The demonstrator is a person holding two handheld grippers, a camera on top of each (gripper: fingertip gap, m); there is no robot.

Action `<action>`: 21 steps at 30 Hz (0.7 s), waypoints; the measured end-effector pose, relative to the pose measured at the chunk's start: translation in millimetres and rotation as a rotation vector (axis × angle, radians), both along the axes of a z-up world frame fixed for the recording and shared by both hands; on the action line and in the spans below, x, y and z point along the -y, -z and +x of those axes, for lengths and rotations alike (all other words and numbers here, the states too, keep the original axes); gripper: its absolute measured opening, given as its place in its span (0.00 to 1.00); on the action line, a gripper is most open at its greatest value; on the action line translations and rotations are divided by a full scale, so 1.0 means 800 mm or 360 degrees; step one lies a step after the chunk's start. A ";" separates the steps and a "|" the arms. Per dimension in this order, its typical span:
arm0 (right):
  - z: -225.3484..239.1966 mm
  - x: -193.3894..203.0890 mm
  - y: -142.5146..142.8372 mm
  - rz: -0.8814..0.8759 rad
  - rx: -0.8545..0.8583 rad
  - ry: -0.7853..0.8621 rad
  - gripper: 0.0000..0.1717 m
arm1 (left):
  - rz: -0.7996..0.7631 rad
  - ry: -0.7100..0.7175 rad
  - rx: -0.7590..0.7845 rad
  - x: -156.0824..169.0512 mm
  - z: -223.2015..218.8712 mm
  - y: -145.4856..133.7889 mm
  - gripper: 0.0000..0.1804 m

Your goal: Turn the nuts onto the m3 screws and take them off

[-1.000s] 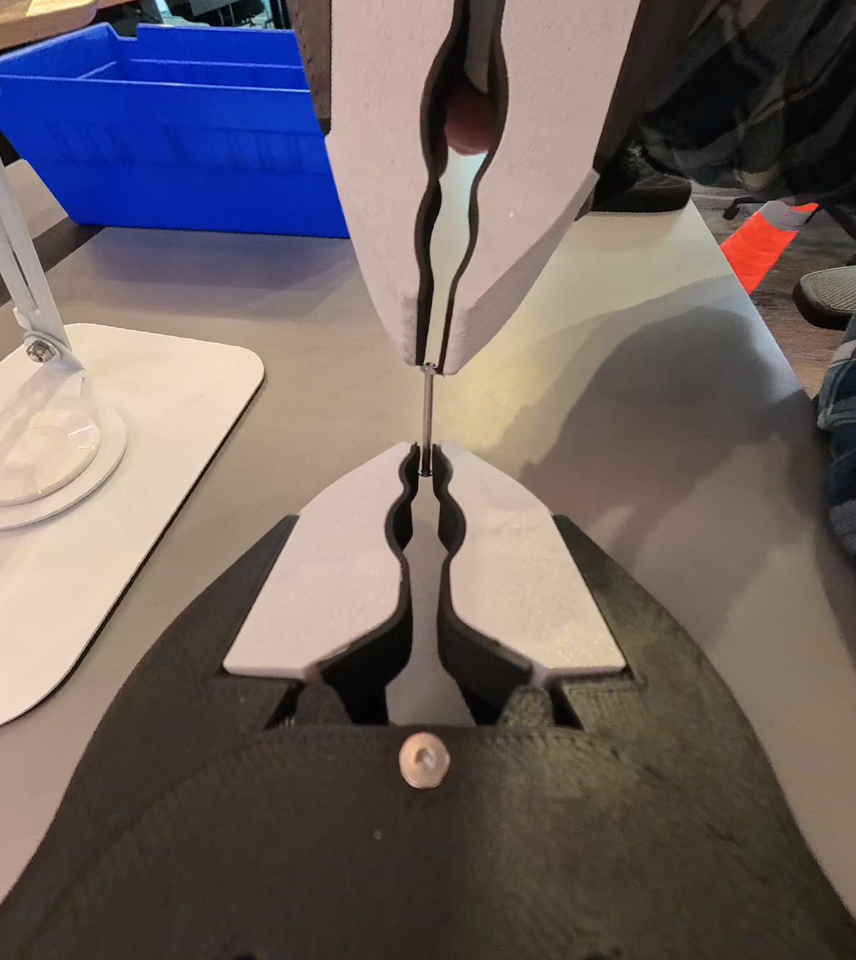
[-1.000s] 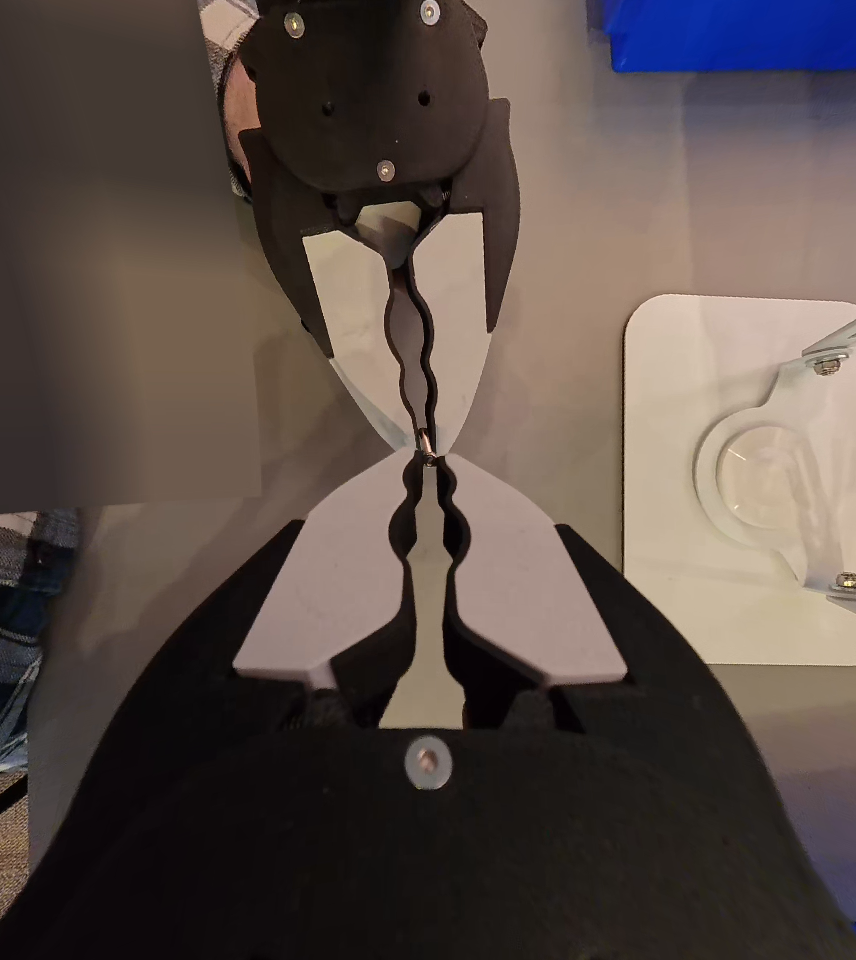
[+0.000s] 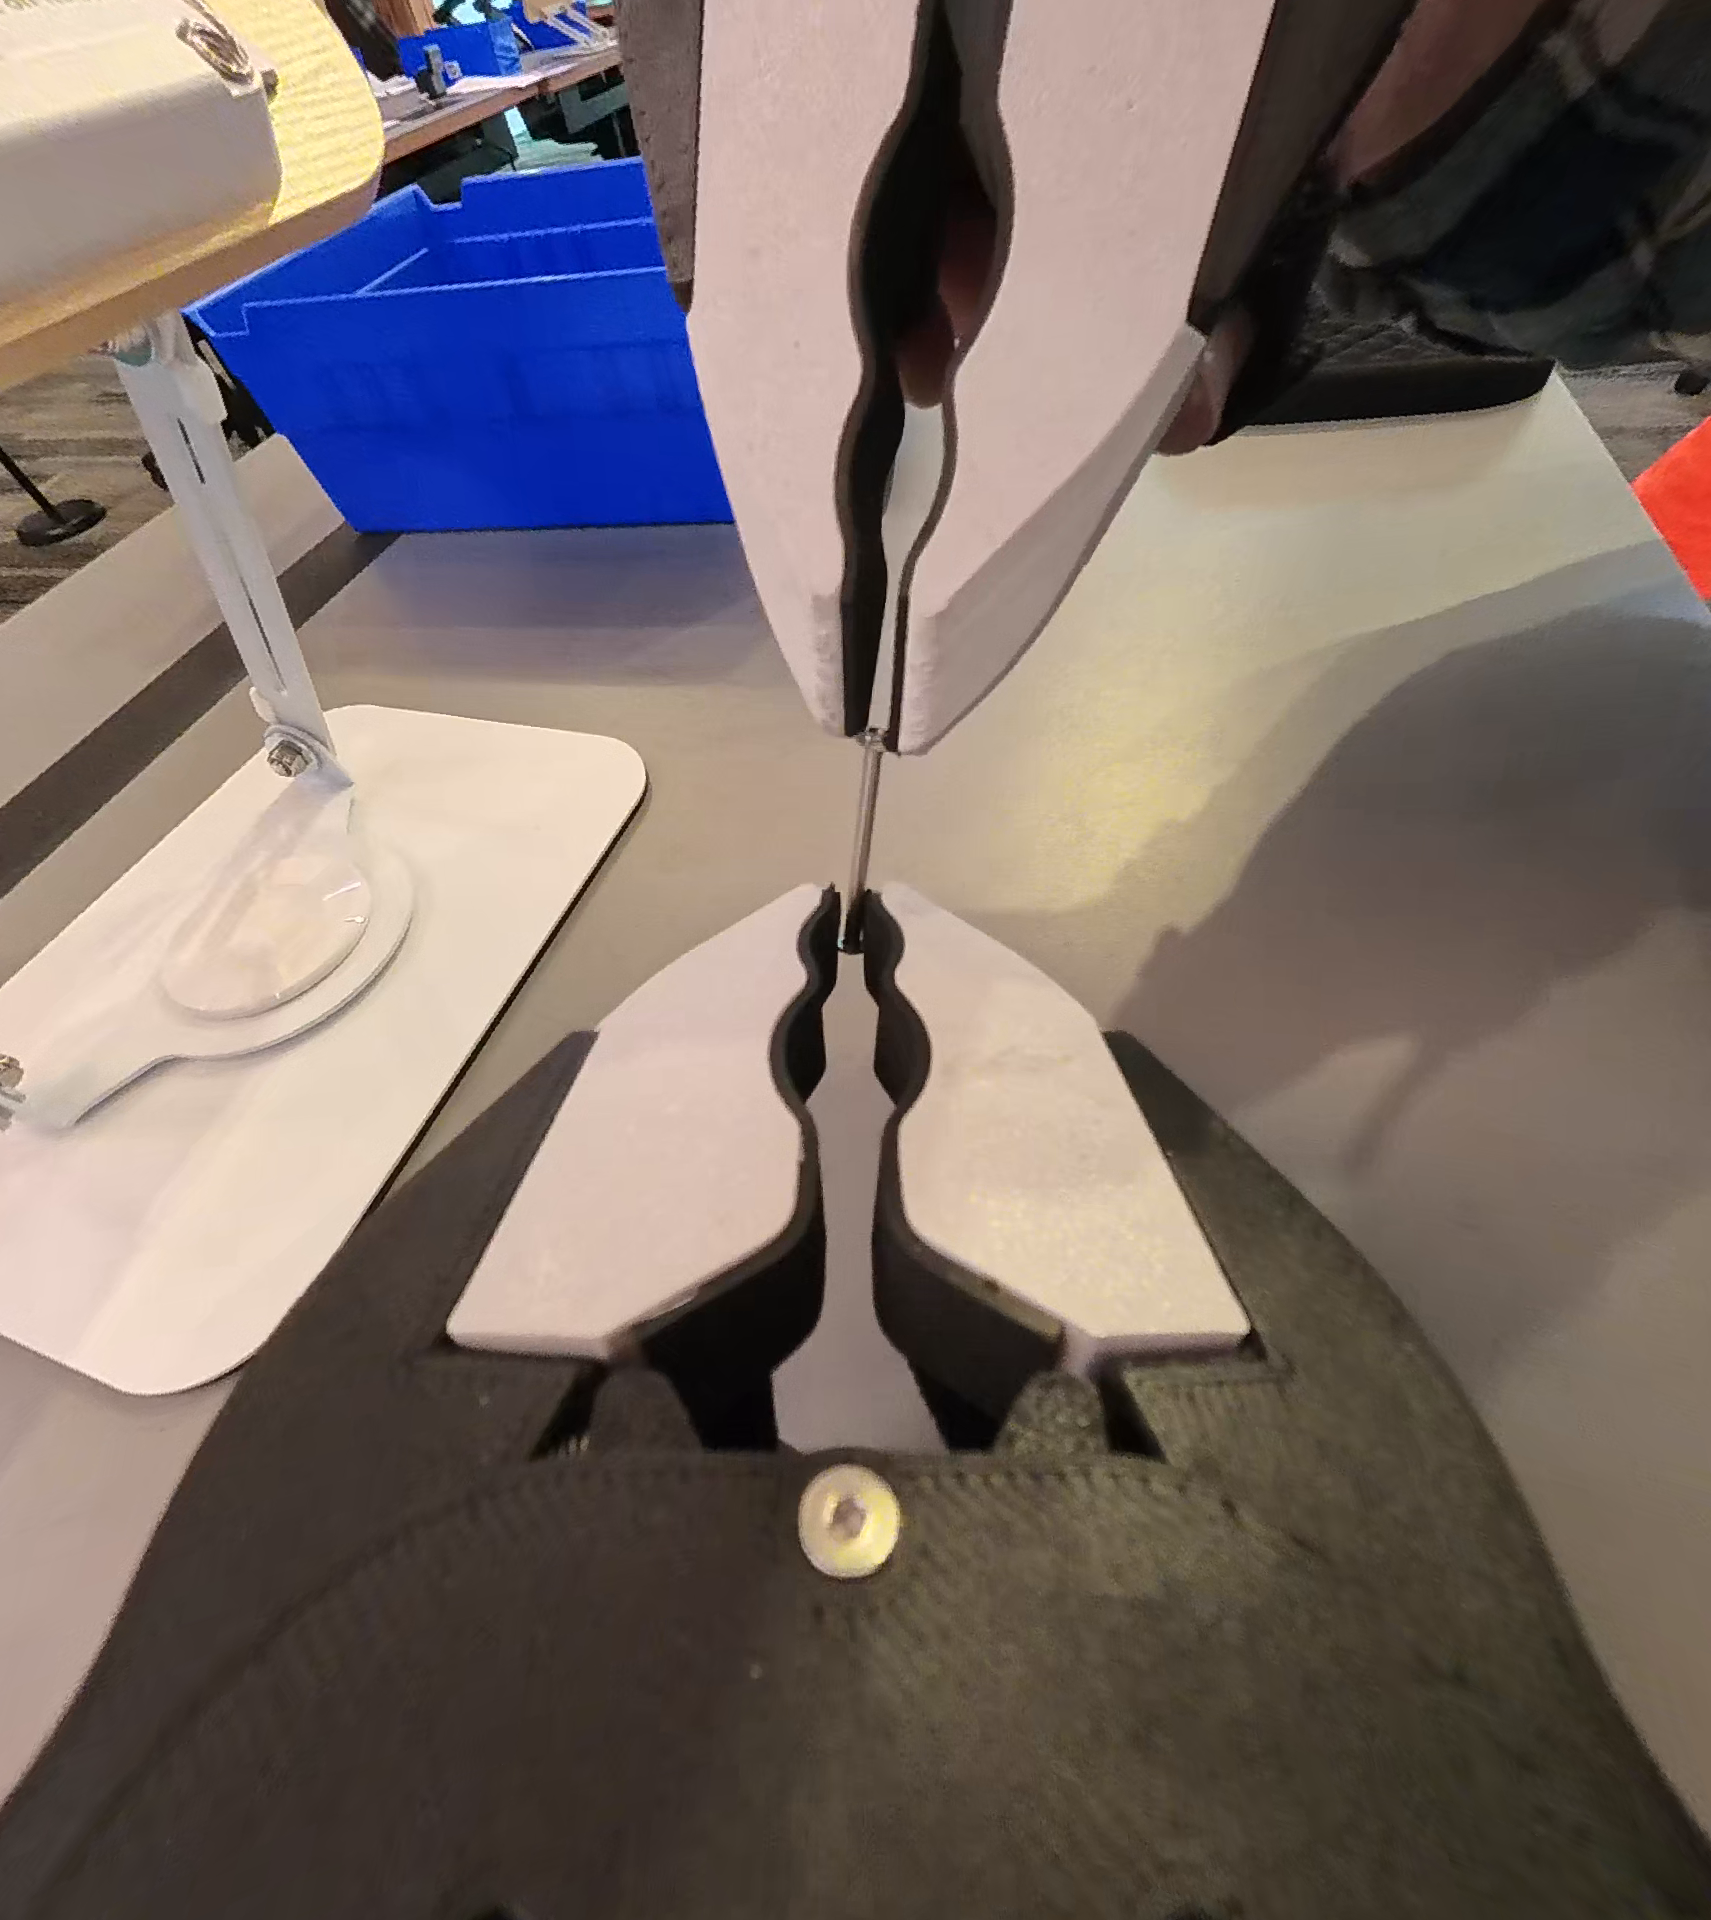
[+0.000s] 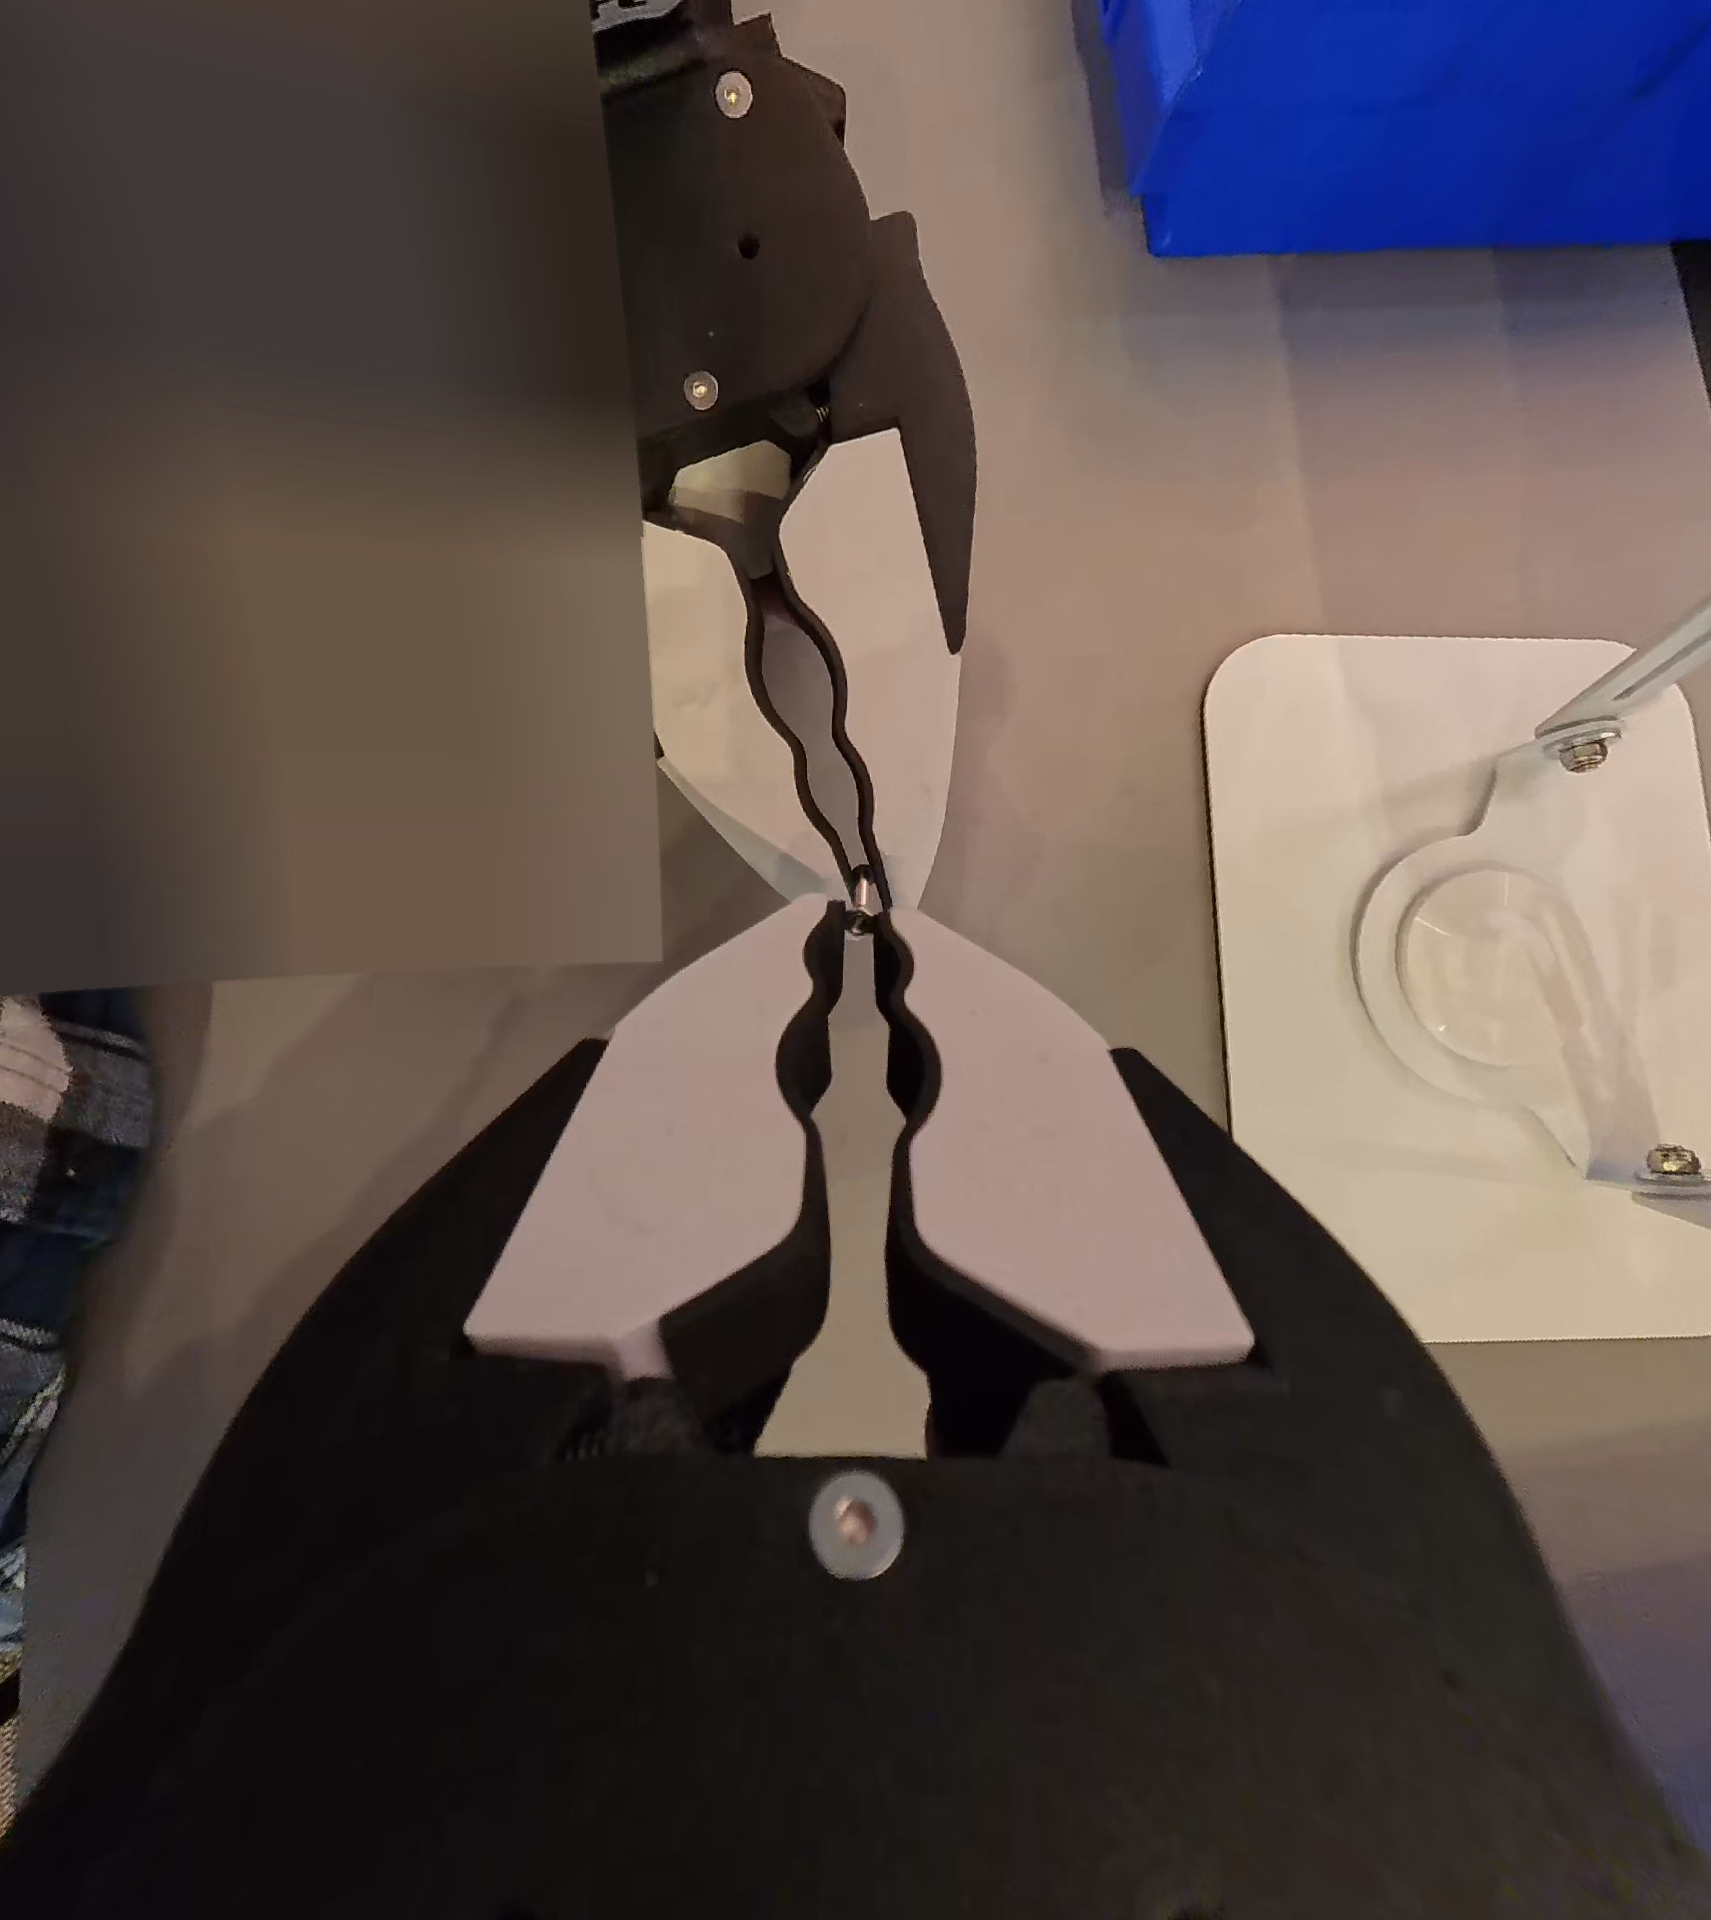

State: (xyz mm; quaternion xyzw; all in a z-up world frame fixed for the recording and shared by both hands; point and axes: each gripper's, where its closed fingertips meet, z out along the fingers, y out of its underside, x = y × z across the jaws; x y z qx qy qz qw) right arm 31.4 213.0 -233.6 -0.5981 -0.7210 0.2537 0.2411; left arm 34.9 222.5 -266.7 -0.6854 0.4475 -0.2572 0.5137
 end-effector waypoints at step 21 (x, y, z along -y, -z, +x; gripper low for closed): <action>-0.002 -0.007 -0.002 -0.0012 -0.0028 0.0078 0.03 | 0.0084 -0.0104 -0.0038 -0.007 -0.004 -0.004 0.02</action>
